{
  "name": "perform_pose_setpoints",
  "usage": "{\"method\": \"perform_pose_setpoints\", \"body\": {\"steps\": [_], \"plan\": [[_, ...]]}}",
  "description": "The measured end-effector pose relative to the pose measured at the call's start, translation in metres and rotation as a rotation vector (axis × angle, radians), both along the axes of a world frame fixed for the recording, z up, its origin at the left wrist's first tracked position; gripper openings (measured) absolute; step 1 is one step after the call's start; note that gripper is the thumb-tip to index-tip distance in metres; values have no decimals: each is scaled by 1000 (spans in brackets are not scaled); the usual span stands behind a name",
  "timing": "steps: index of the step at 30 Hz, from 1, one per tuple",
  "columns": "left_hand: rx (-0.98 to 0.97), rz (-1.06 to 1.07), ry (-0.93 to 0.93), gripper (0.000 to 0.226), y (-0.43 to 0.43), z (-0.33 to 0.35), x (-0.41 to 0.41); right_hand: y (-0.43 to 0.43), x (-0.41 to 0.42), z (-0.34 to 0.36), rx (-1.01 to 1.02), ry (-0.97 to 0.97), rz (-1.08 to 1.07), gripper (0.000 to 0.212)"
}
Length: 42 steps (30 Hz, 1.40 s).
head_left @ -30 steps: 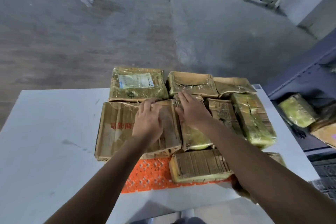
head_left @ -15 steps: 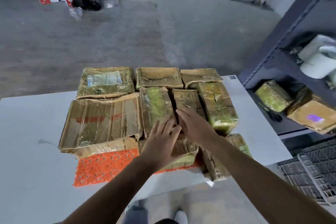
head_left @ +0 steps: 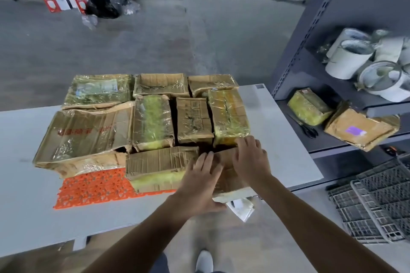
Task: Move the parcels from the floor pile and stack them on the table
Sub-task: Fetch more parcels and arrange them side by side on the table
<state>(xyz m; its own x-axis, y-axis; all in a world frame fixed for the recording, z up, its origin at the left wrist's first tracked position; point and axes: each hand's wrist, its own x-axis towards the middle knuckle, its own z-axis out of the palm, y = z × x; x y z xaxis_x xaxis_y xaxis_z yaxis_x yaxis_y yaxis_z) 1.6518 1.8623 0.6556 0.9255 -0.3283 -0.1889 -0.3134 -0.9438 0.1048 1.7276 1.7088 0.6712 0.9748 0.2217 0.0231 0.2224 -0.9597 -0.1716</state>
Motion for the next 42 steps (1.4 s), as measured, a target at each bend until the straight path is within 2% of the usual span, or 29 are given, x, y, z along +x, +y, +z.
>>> {"method": "perform_pose_setpoints", "body": {"steps": [4, 7, 11, 21, 28, 36, 42], "plan": [[91, 37, 8, 93, -4, 5, 7, 2, -4, -1, 93, 55, -126, 32], [85, 50, -9, 89, -6, 8, 14, -1, -1, -2, 173, 148, -182, 39], [28, 61, -71, 84, 1, 9, 25, -17, 10, 1, 336, 154, -171, 36], [-49, 54, -88, 86, 14, -5, 32, -16, 15, -7, 281, 160, -149, 44], [-73, 80, -86, 87, 32, -18, 29, -19, 22, -12, 363, 244, -177, 47], [-98, 109, -167, 107, 35, -28, 23, -6, 13, -23, 371, 273, -172, 58], [-70, 98, -163, 113, 36, -30, 21, -11, 17, -18, 318, 227, -175, 56]]}}
